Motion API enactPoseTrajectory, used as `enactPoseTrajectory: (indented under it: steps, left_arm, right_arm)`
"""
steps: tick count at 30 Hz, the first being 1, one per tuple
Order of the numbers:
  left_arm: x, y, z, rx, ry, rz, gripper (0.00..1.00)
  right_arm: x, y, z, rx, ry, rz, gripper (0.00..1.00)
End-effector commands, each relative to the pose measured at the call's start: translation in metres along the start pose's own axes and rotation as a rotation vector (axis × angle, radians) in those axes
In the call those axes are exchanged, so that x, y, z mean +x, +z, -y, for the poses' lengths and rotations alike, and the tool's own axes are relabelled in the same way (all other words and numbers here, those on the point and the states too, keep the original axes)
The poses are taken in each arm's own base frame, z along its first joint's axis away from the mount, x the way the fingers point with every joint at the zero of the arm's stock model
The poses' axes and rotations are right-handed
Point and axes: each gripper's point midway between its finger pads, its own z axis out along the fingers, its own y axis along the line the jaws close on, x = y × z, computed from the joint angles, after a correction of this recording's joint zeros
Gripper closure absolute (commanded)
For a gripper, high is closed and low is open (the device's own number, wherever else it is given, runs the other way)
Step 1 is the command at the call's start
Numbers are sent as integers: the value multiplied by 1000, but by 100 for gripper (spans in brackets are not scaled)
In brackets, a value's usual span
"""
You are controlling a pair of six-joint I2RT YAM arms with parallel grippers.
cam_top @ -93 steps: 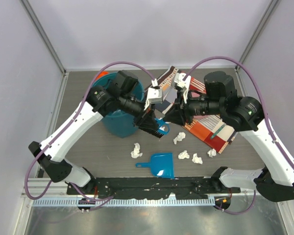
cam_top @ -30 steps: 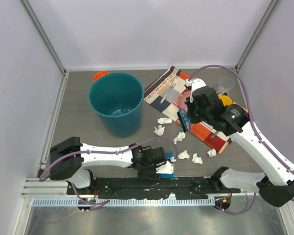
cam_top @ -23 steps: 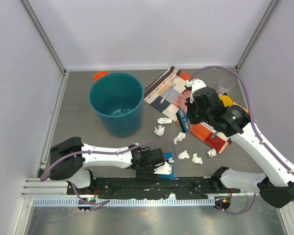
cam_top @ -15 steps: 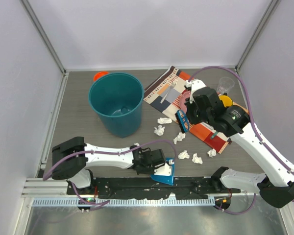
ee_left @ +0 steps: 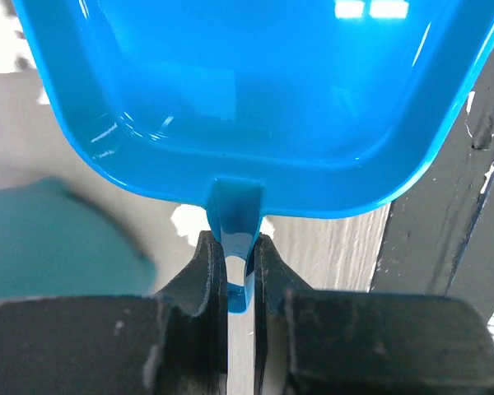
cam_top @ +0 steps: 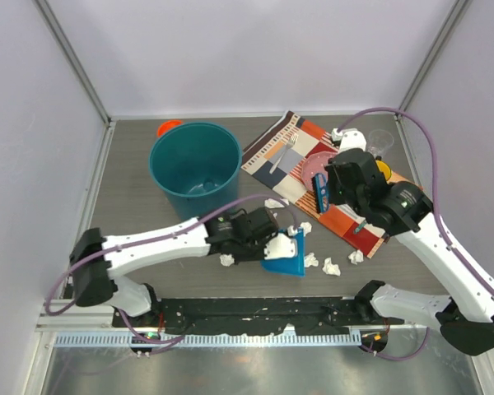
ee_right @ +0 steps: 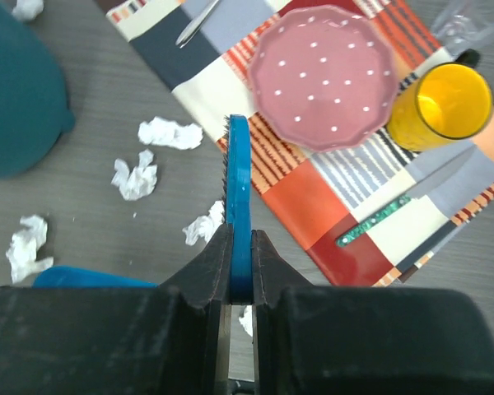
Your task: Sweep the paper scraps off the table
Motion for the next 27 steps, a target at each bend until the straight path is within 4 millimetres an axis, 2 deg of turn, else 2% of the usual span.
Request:
enactPoseTrajectory:
  steps: [1, 2, 3, 5, 6, 7, 8, 9, 10, 11, 12, 14, 17, 18, 19, 20, 21, 23, 24, 26, 27]
  left_arm:
    - [-5, -89, -24, -121, 29, 55, 100]
    - [4, -105, -31, -157, 17, 48, 100]
    - [0, -121, -39, -190, 1, 76, 100]
    - [11, -141, -58, -245, -73, 78, 100]
    - [9, -161, -68, -294, -97, 112, 100]
    - [11, -170, -72, -310, -111, 124, 100]
    - [18, -180, -76, -325, -142, 123, 100]
    - [13, -198, -82, -356, -160, 172, 100]
    - [15, -207, -87, -378, -183, 184, 100]
    - [19, -221, -96, -421, -218, 200, 100]
    - [23, -231, -102, -458, -238, 204, 100]
    - [29, -249, -112, -517, -279, 222, 100]
    - [39, -265, -120, -579, -314, 226, 100]
    - [44, -268, -123, -597, -335, 222, 100]
    - [47, -272, -123, -613, -342, 226, 100]
    - [50, -271, -123, -616, -347, 220, 100]
    - [52, -271, -124, -619, -352, 216, 100]
    - [54, -272, -123, -614, -356, 222, 100]
    - [55, -271, -122, -613, -359, 221, 100]
    - [56, -270, -124, -619, -363, 215, 100]
    - [56, -271, -124, -623, -364, 214, 100]
  right_arm:
    - [-29, -25, 31, 127, 132, 145, 99]
    - [-26, -25, 31, 124, 134, 141, 99]
    - [-23, -23, 27, 104, 138, 129, 99]
    - [-12, -17, 19, 69, 141, 95, 99]
    - [-11, -16, 13, 35, 160, 101, 99]
    - [-6, -15, -3, -47, 189, 82, 99]
    - [9, -6, -12, -83, 198, 48, 99]
    - [0, -8, -23, -154, 254, 103, 99]
    - [4, -11, -45, -271, 314, 83, 99]
    - [5, -2, -61, -346, 365, 104, 99]
    - [6, -5, -75, -425, 398, 101, 99]
    - [10, -7, -115, -625, 478, 59, 99]
    - [14, -2, -150, -702, 524, 48, 99]
    - [24, -9, -172, -732, 487, 24, 99]
    - [26, 1, -182, -680, 466, 32, 99]
    - [34, 2, -196, -681, 433, 6, 99]
    - [47, -6, -216, -715, 385, -33, 99]
    - [61, 1, -245, -740, 338, -97, 99]
    - [68, -2, -257, -767, 322, -116, 99]
    - [84, 14, -272, -755, 303, -164, 99]
    - [91, 23, -274, -726, 293, -180, 99]
